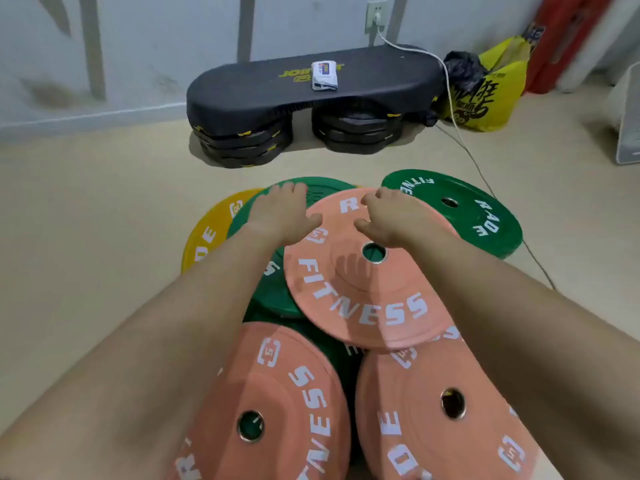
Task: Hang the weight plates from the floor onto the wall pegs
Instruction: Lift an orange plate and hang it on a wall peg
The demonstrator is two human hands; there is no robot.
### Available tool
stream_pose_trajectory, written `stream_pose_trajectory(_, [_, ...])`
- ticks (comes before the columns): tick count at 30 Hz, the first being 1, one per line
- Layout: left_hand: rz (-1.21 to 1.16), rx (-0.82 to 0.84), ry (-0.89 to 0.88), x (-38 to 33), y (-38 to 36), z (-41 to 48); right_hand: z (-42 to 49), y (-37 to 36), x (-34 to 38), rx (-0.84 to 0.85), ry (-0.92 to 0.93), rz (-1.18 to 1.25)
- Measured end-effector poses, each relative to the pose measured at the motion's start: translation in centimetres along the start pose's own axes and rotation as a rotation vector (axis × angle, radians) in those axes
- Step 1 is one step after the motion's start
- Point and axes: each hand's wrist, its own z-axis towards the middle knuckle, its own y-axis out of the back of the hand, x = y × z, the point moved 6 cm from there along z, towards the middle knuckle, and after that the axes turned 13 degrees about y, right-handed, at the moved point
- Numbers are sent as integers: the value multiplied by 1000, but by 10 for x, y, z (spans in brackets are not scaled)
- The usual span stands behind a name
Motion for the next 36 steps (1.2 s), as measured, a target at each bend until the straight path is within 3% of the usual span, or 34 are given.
stream_pose_trajectory(5, [53,272,31,-11,-101,-10,-30,-94,-27,127,-140,62])
stream_pose_trajectory(10, [48,399,147,-5,-171,-11,-77,-162,-88,121,-616,222])
stream_pose_trajectory(12, [-6,373,256,5,-184,-9,-97,-183,-105,67,-767,280])
stream_pose_trajectory(15, [-109,366,428,14,-197,-4,-108,-204,-116,-85,-817,378])
stream_pose_trajectory(18, [-237,368,576,16,-200,3,-117,-213,-120,-285,-988,601])
stream_pose_trajectory(21, [-324,380,707,25,-200,13,-126,-220,-123,-382,-1150,779])
stream_pose_trajectory(26, [-392,378,750,29,-203,12,-140,-230,-138,-366,-1180,905])
stream_pose_trajectory(29, [-360,349,709,24,-196,0,-151,-226,-125,-431,-1229,952])
stream_pose_trajectory(32, [-477,358,766,34,-194,-4,-156,-208,-105,-529,-1245,925])
stream_pose_trajectory(36, [-682,447,827,49,-184,-17,-144,-133,-104,-648,-1091,823])
